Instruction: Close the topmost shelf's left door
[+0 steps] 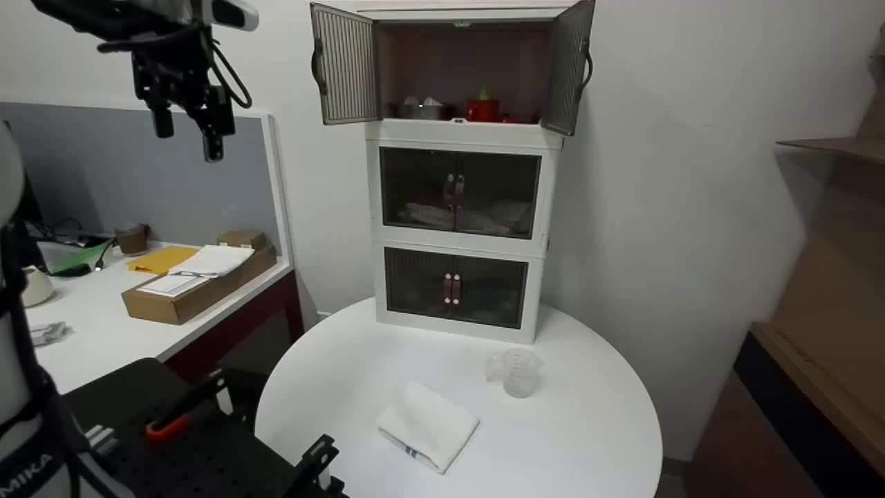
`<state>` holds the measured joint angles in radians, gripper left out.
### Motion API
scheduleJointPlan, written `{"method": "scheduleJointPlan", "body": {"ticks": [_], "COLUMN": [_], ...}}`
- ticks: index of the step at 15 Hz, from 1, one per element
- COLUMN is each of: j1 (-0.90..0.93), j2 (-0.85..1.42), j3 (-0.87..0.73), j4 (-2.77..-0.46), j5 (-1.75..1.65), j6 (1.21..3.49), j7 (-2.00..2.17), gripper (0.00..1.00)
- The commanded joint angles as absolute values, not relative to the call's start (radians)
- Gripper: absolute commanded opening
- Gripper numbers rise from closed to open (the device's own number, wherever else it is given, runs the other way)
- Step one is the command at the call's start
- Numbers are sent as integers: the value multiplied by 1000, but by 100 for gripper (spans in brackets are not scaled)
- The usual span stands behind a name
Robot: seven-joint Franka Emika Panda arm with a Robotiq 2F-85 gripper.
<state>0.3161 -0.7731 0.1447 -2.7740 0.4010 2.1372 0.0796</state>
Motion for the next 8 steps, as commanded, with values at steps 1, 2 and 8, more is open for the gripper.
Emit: {"method": "scheduleJointPlan", "body": {"ticks": [1,2,8], "j1": [308,307,242], "j2": [-774,-754,-643], "j3": [151,144,140], "j4": [-2772,-2749,-2530], "j5": [405,390,196], "j6": [2132,2102,1886], "j7": [76,61,-2], "gripper": [100,100,100]}}
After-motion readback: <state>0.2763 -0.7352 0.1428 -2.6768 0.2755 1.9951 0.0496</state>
